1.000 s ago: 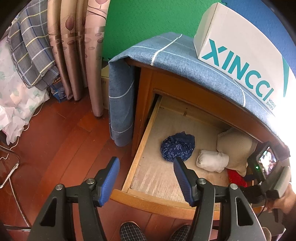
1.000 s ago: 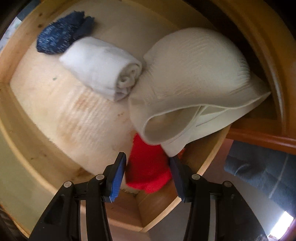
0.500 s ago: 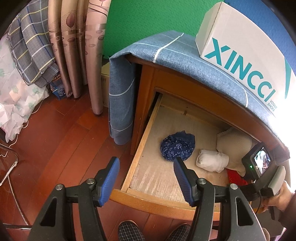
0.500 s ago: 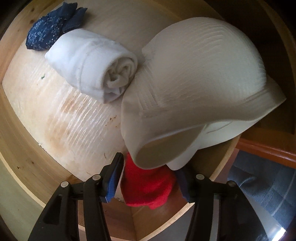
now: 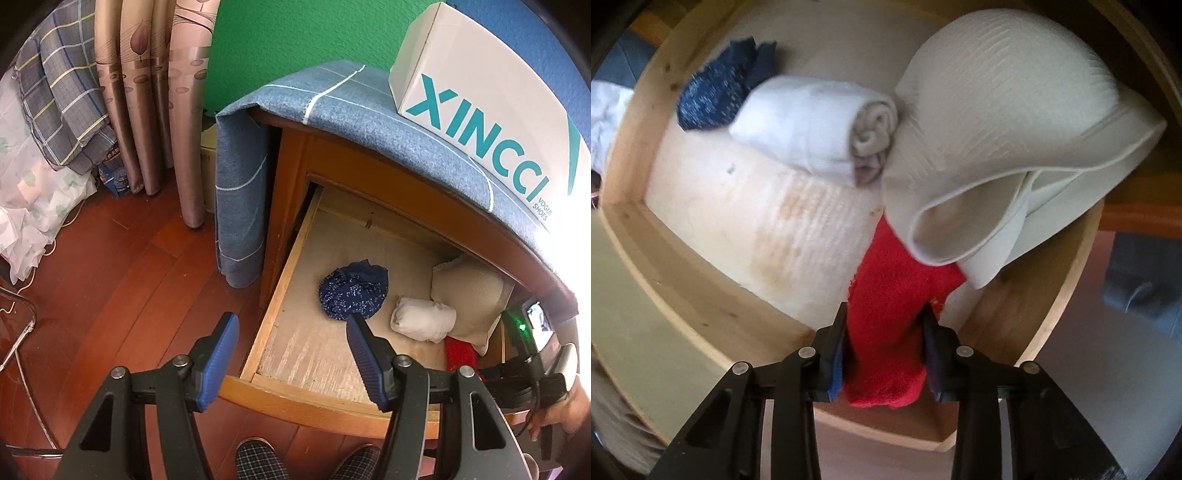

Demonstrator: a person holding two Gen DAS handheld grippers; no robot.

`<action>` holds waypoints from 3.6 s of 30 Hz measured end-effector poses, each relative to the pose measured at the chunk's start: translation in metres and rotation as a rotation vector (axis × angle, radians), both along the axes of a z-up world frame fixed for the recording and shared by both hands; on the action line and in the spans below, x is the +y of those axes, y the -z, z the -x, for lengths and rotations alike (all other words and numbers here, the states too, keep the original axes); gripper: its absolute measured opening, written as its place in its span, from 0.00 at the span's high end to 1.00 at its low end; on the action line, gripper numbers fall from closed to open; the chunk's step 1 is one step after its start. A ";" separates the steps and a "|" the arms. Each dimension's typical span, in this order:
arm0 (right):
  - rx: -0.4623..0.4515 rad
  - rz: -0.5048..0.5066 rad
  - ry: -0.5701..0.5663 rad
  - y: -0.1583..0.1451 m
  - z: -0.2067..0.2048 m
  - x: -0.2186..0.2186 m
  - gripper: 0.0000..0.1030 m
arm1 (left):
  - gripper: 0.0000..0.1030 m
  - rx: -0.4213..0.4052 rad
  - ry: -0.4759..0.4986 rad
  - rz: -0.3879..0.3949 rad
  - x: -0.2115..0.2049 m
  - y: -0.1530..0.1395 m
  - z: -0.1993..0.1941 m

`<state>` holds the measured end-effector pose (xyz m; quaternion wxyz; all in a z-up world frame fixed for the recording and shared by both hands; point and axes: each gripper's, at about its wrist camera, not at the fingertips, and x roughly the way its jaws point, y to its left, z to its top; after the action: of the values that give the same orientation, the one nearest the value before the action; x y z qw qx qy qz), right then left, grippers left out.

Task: Take underwear out of drawer
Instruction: 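Grasp the red sock with the right gripper and lift it, then reach the left gripper into the drawer and grasp the white rolled sock, then lift the white rolled sock and carry it over the white box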

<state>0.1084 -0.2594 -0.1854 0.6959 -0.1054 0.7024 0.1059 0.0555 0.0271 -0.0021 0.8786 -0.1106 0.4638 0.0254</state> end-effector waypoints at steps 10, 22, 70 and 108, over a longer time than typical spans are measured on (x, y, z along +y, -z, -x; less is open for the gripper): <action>-0.131 -0.118 0.134 -0.034 0.027 -0.011 0.71 | 0.40 0.018 0.048 0.004 -0.006 0.001 -0.002; -0.311 -0.197 0.283 -0.085 0.065 -0.045 0.71 | 0.40 0.062 0.401 -0.039 -0.052 0.002 -0.016; -0.423 -0.399 0.588 -0.114 0.103 -0.096 0.71 | 0.39 0.113 1.262 -0.678 -0.233 0.109 -0.082; -0.402 -0.407 0.551 -0.105 0.094 -0.090 0.71 | 0.57 0.125 1.133 -0.506 -0.176 0.036 -0.038</action>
<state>0.0144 -0.3496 -0.0808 0.8285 0.2084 0.5189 0.0296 0.0931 -0.1486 -0.0384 0.7257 0.3660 0.4808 -0.3291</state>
